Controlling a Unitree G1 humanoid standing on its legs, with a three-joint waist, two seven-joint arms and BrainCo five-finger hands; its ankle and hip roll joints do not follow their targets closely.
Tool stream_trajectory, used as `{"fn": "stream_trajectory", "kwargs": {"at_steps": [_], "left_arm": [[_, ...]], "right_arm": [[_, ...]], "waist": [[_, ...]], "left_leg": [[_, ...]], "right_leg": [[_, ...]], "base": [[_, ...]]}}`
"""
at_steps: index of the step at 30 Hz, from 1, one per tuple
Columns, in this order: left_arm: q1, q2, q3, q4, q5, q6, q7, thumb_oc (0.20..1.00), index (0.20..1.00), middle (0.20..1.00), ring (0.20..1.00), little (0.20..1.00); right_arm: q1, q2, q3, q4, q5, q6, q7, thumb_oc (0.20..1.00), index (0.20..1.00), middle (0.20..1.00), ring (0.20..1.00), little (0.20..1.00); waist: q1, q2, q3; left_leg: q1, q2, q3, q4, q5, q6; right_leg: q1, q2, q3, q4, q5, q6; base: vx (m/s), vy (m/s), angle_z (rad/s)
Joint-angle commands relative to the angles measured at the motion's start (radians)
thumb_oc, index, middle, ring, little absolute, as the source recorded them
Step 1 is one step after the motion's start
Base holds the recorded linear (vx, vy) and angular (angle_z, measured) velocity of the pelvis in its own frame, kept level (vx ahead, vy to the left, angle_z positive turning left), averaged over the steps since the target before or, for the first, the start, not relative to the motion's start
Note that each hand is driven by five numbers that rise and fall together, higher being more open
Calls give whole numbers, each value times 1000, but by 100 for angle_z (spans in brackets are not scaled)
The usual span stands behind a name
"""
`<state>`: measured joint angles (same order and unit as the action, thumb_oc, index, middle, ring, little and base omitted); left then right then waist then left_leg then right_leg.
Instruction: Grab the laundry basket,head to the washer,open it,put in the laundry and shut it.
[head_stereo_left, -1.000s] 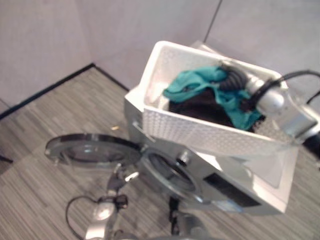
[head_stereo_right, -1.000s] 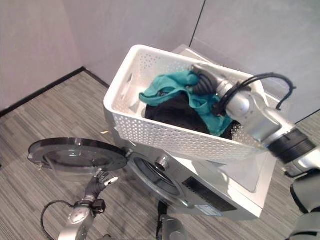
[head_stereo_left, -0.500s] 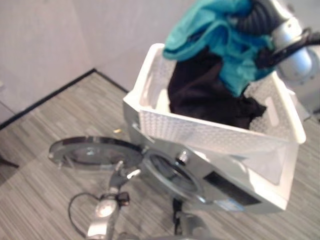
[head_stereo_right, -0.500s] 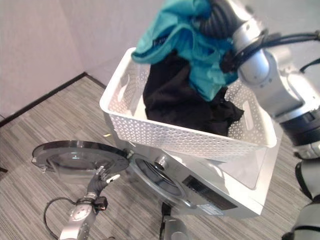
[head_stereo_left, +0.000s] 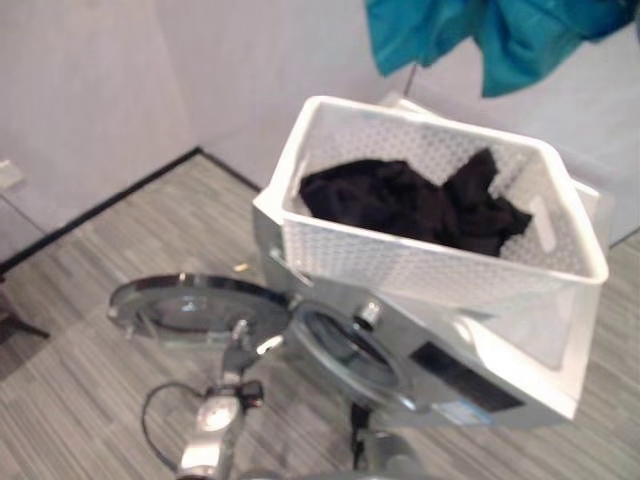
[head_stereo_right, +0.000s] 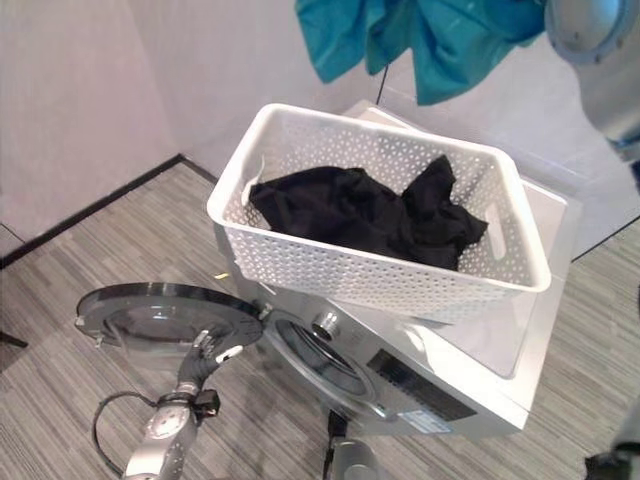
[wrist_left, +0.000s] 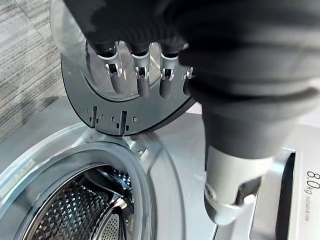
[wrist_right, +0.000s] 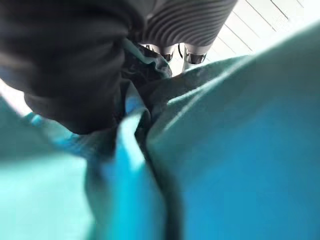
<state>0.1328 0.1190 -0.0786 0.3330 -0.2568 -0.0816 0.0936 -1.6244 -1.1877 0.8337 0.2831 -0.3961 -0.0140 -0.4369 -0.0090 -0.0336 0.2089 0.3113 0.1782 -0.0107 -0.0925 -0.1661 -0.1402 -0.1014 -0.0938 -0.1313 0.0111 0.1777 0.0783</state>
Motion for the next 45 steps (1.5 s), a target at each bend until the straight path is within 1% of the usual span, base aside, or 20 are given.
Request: {"fn": "stream_trajectory", "kwargs": {"at_steps": [1, 5, 9, 14, 15, 18, 19, 21, 25, 27, 29, 30, 34, 36, 38, 40, 42, 43, 44, 45], "left_arm": [[-4, 18, -63, -49, 15, -60, 15, 1000, 1000, 1000, 1000, 1000], [-16, 9, -60, -50, 13, -65, 31, 1000, 1000, 1000, 1000, 1000], [-26, -2, -57, -48, 18, -68, 40, 1000, 1000, 1000, 1000, 1000], [-26, -4, -55, -54, 27, -70, 47, 1000, 1000, 1000, 1000, 1000], [-20, -4, -54, -57, 30, -71, 49, 1000, 1000, 1000, 1000, 1000], [-14, 1, -50, -60, 33, -71, 52, 1000, 1000, 1000, 1000, 1000], [-11, 2, -43, -62, 33, -71, 53, 1000, 1000, 1000, 1000, 1000], [-9, 4, -39, -65, 34, -71, 57, 1000, 1000, 1000, 1000, 1000], [-10, 8, -30, -90, 36, -72, 66, 1000, 1000, 1000, 1000, 1000], [-8, 9, -28, -105, 39, -72, 66, 1000, 1000, 1000, 1000, 1000], [-8, 17, -23, -129, 48, -74, 74, 1000, 1000, 1000, 1000, 1000], [-5, 22, -21, -161, 49, -75, 77, 1000, 1000, 1000, 1000, 1000], [-2, 29, -19, -174, 51, -75, 81, 1000, 1000, 1000, 1000, 1000], [-4, 38, -20, -183, 52, -79, 85, 1000, 1000, 1000, 1000, 1000], [-8, 49, -24, -166, 57, -79, 83, 1000, 1000, 1000, 1000, 1000], [-10, 56, -28, -156, 59, -81, 81, 1000, 1000, 1000, 1000, 1000], [-5, 57, -24, -150, 59, -81, 78, 1000, 1000, 1000, 1000, 1000], [8, 54, -4, -145, 57, -78, 74, 1000, 1000, 1000, 1000, 1000], [9, 51, -2, -146, 57, -78, 73, 1000, 1000, 1000, 1000, 1000], [10, 53, 5, -145, 57, -78, 76, 1000, 1000, 1000, 1000, 1000]], "right_arm": [[-225, -72, 95, 58, -31, 47, -83, 200, 200, 200, 200, 200], [-262, -104, 111, 56, -51, 49, -118, 200, 200, 200, 200, 200], [-236, -146, 71, 11, -80, 46, -139, 200, 200, 200, 200, 200], [-90, -162, -79, -61, -103, 36, -130, 200, 200, 200, 200, 200], [-39, -156, -123, -77, -104, 33, -122, 200, 200, 200, 200, 200], [32, -140, -189, -102, -108, 27, -111, 200, 200, 200, 200, 200], [84, -130, -243, -117, -110, 28, -108, 200, 200, 200, 200, 200], [141, -118, -305, -144, -114, 26, -103, 200, 200, 200, 200, 200], [215, -97, -386, -197, -125, 22, -97, 200, 200, 200, 200, 200], [263, -85, -439, -231, -132, 18, -89, 200, 200, 200, 200, 200], [312, -70, -493, -268, -142, 14, -82, 200, 200, 200, 200, 200], [340, -57, -513, -273, -144, 14, -70, 200, 200, 200, 200, 200], [367, -49, -527, -263, -135, 16, -62, 200, 200, 200, 200, 200], [394, -54, -538, -253, -129, 21, -54, 200, 200, 200, 200, 200], [441, -54, -575, -257, -129, 28, -54, 200, 200, 200, 200, 200], [459, -57, -586, -260, -127, 30, -48, 200, 200, 200, 200, 200], [477, -57, -585, -260, -126, 30, -37, 200, 200, 200, 200, 200], [487, -61, -571, -267, -126, 29, -13, 200, 200, 200, 200, 200], [484, -61, -568, -270, -126, 30, -10, 200, 200, 200, 200, 200], [485, -64, -562, -276, -127, 28, -5, 200, 200, 200, 200, 200]], "waist": [[34, -24, 0], [34, -15, 3], [31, -5, 4], [33, -5, 4], [34, -7, 3], [35, -8, 0], [37, -10, -1], [38, -16, 2], [40, -22, 6], [41, -25, 9], [47, -31, 16], [54, -34, 29], [63, -37, 41], [68, -38, 57], [74, -38, 71], [79, -42, 72], [83, -35, 73], [83, -12, 83], [79, -6, 83], [78, 3, 87]], "left_leg": [[27, 10, -15, 5, -49, 77], [30, 8, -18, 5, -52, 80], [39, 6, -17, 5, -57, 85], [60, -3, -8, 5, -63, 95], [66, -8, -5, 5, -62, 97], [77, -10, 2, 5, -67, 102], [86, -11, 6, 6, -68, 103], [83, -17, 4, 23, -68, 105], [73, -26, 3, 68, -80, 108], [63, -36, 3, 112, -90, 110], [39, -59, 10, 178, -107, 115], [12, -85, 16, 227, -125, 119], [-15, -107, 21, 271, -139, 123], [-53, -138, 16, 311, -159, 132], [-96, -170, 11, 338, -164, 144], [-106, -179, 12, 341, -161, 149], [-115, -184, 13, 333, -153, 156], [-132, -177, 29, 325, -128, 166], [-129, -170, 27, 322, -128, 164], [-138, -168, 35, 319, -113, 166]], "right_leg": [[-5, -193, -54, 55, 35, 82], [-4, -195, -56, 60, 31, 81], [-7, -199, -55, 65, 29, 81], [-8, -206, -48, 70, 35, 82], [-10, -208, -42, 70, 42, 80], [-9, -207, -35, 72, 37, 83], [-7, -206, -30, 72, 37, 84], [-9, -209, -24, 71, 46, 80], [-4, -215, -11, 69, 50, 79], [0, -221, -4, 65, 57, 79], [9, -240, 3, 49, 75, 79], [14, -260, 11, 27, 99, 80], [17, -278, 26, 4, 122, 78], [21, -300, 39, -20, 133, 69], [19, -322, 44, -39, 136, 61], [19, -329, 39, -47, 135, 59], [24, -331, 20, -56, 126, 58], [26, -333, -23, -37, 102, 50], [25, -327, -27, -28, 93, 47], [32, -321, -42, -11, 72, 44]], "base": [[0, 0, 0], [0, 0, 0], [0, 0, 0], [-36, 45, -4], [-68, 52, -14], [-18, 38, -20], [-46, 45, -13], [-70, 30, -5], [-48, 35, -4], [-64, 53, -8], [-139, 121, -16], [-157, 133, -19], [-128, 97, -18], [-217, 150, -4], [-192, 152, -6], [-128, 103, -1], [-129, 136, 1], [-119, 118, 5], [-170, 118, 9], [-116, 73, 13]]}}
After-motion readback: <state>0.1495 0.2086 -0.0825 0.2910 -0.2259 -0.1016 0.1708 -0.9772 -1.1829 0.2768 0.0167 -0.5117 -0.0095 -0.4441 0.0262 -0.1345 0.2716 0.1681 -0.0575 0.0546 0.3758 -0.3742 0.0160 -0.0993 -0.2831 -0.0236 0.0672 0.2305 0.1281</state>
